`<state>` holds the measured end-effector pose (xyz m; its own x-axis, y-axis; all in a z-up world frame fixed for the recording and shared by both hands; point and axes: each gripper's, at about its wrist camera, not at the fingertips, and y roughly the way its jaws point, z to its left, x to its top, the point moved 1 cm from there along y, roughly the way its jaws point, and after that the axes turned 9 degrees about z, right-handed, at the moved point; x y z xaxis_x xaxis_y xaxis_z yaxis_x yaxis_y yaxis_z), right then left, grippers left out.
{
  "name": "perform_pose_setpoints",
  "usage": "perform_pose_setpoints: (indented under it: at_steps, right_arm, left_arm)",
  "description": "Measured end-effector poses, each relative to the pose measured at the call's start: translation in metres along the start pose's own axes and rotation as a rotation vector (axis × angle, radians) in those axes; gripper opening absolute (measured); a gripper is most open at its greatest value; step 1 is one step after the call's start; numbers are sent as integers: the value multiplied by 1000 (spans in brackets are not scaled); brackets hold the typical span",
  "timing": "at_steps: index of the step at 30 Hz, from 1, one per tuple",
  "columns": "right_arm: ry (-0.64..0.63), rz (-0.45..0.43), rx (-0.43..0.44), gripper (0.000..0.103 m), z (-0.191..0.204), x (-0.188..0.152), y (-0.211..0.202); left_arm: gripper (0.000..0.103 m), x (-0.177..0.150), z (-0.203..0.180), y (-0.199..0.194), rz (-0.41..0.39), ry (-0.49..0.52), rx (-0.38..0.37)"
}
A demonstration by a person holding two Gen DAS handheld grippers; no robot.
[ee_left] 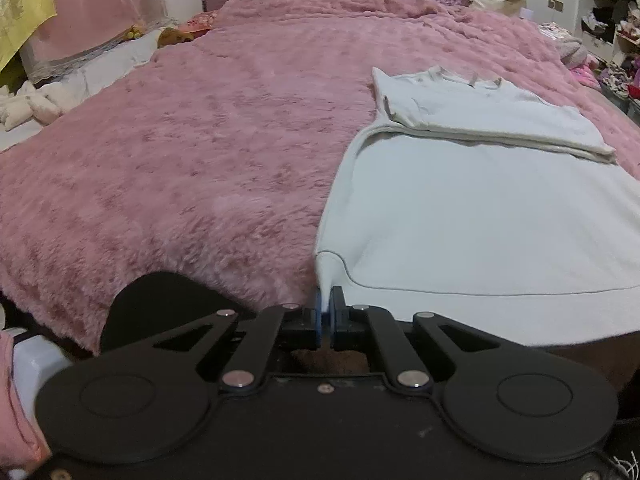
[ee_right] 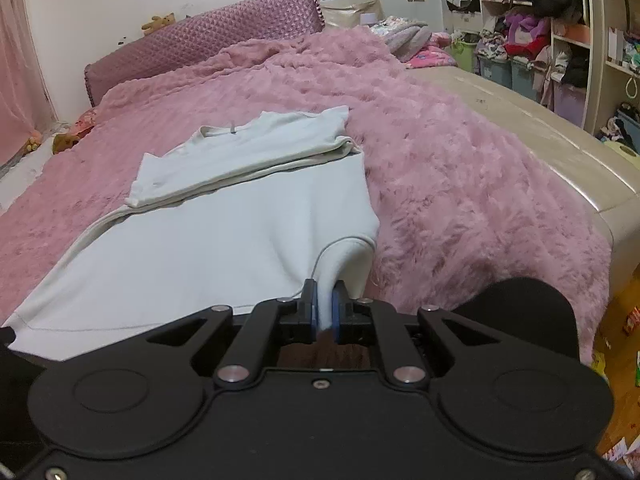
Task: Fold small clothes
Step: 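Lift the hem with both grippers and fold it over toward the collar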
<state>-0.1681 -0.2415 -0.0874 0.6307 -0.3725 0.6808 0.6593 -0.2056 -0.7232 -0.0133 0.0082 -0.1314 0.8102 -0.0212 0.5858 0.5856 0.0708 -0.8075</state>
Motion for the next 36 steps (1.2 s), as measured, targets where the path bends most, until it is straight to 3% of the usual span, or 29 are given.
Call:
perform_pose_setpoints:
  at_steps: [4, 8, 13, 23, 31, 36]
  right_arm:
    - [-2, -20, 10, 2, -1, 0, -8]
    - [-2, -107, 6, 2, 6, 20, -2]
    - [3, -183, 28, 2, 16, 50, 12]
    - [-32, -306, 10, 2, 28, 110, 41]
    - [-65, -406, -6, 2, 35, 175, 80]
    - [-97, -452, -58, 0, 39, 212, 131]
  left_arm:
    - [4, 3, -5, -5, -27, 24, 16]
    - [4, 16, -10, -6, -83, 52, 44]
    - [4, 52, -18, 2, -143, 36, 12]
    - [4, 114, -34, 21, -259, 24, 39]
    - [4, 191, -54, 43, -340, -18, 42]
    - [4, 243, -73, 86, -384, -17, 73]
